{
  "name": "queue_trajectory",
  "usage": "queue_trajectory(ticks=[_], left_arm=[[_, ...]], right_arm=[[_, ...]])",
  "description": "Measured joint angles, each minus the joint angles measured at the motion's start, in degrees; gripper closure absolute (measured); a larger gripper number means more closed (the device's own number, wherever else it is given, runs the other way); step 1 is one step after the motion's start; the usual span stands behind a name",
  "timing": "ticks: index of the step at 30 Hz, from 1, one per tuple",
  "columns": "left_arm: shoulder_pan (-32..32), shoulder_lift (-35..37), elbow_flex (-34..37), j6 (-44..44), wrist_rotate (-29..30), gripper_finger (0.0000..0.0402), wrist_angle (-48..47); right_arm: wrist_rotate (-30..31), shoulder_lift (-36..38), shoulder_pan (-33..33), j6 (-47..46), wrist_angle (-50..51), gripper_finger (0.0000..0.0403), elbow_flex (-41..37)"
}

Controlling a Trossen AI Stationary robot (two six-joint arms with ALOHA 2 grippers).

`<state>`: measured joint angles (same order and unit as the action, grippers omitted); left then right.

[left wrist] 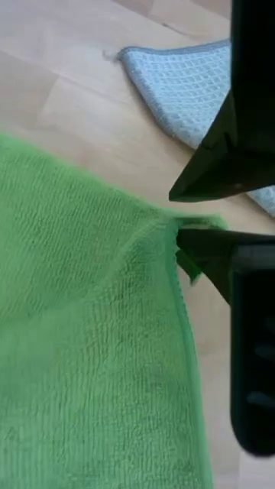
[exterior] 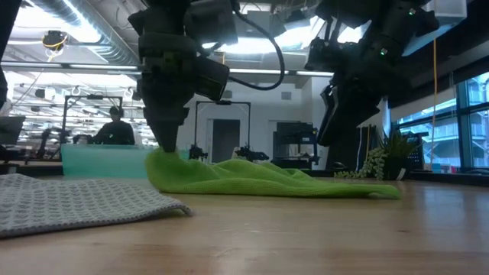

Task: Roll microfiber towels into tight, uniform cylinder then place into a basket
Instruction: Roll the green towel

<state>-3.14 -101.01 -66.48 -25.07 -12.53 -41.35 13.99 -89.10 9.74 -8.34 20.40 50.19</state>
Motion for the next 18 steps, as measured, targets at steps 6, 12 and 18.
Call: queue_trajectory(ticks=[6, 12, 18], left_arm=[[0.21, 1.08, 0.0, -1.29, 2.55, 0.0321, 1.55], [-0.04, 7.13, 0.0, -2.93, 6.56, 0.032, 1.1], [0.08, 12.88, -0.13, -3.05, 20.62, 0.032, -0.28]], right_arm=[[4.64, 0.0, -1.21, 1.43, -1.39, 0.0267, 0.05], [5.35, 0.0, -5.38, 6.03, -2.77, 0.0267, 0.42], [0.81, 0.04, -11.17, 13.72, -7.06, 0.0267, 0.42]])
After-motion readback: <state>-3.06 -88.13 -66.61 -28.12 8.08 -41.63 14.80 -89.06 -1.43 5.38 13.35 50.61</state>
